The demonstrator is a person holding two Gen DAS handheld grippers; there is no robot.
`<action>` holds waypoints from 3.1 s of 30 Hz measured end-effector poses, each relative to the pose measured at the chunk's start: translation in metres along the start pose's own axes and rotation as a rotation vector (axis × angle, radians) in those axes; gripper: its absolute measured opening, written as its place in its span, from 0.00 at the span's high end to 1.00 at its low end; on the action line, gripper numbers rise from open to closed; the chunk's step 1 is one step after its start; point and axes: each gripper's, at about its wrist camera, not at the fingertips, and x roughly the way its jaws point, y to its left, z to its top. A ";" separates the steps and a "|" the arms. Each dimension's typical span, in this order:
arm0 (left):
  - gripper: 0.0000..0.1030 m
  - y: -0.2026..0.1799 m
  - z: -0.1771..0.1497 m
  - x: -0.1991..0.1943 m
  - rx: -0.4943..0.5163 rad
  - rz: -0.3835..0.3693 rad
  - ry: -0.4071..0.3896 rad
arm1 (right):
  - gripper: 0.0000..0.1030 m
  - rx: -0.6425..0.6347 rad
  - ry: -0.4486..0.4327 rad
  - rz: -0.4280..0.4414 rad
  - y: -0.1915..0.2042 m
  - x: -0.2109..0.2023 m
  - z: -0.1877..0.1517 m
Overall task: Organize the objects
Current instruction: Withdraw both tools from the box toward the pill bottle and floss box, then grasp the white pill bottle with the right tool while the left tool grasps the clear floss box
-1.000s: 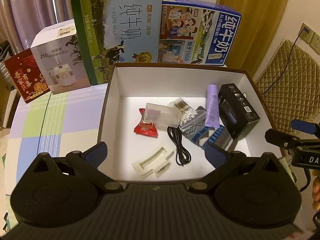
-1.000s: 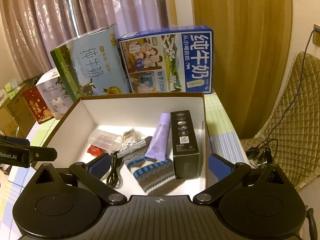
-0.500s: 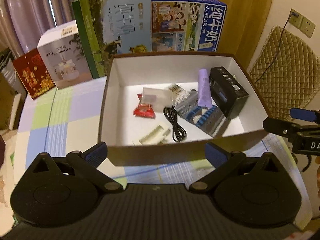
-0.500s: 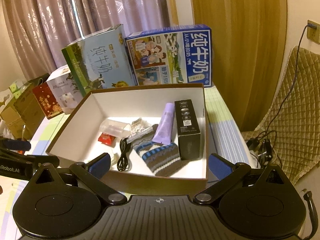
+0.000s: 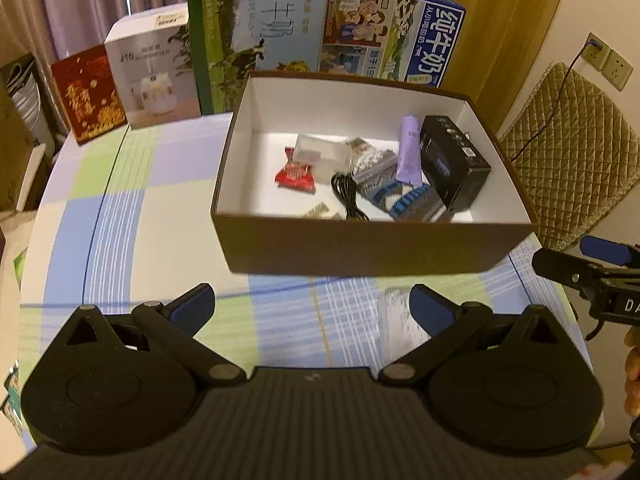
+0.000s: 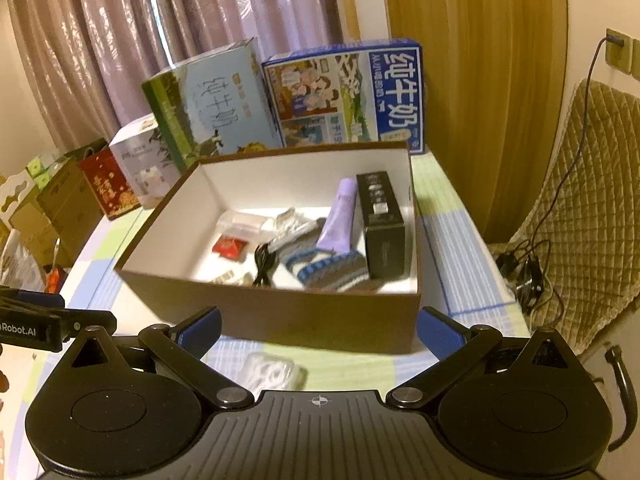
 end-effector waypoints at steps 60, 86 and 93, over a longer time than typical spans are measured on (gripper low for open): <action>0.01 0.025 -0.106 0.065 -0.079 0.056 0.204 | 0.58 -0.161 0.221 0.096 0.059 0.065 -0.121; 0.01 -0.057 -0.061 0.081 0.063 -0.108 0.062 | 0.77 -0.004 0.152 -0.024 -0.026 0.032 -0.099; 0.01 -0.073 -0.048 0.105 0.037 -0.120 0.109 | 0.77 0.043 0.141 -0.058 -0.053 0.027 -0.095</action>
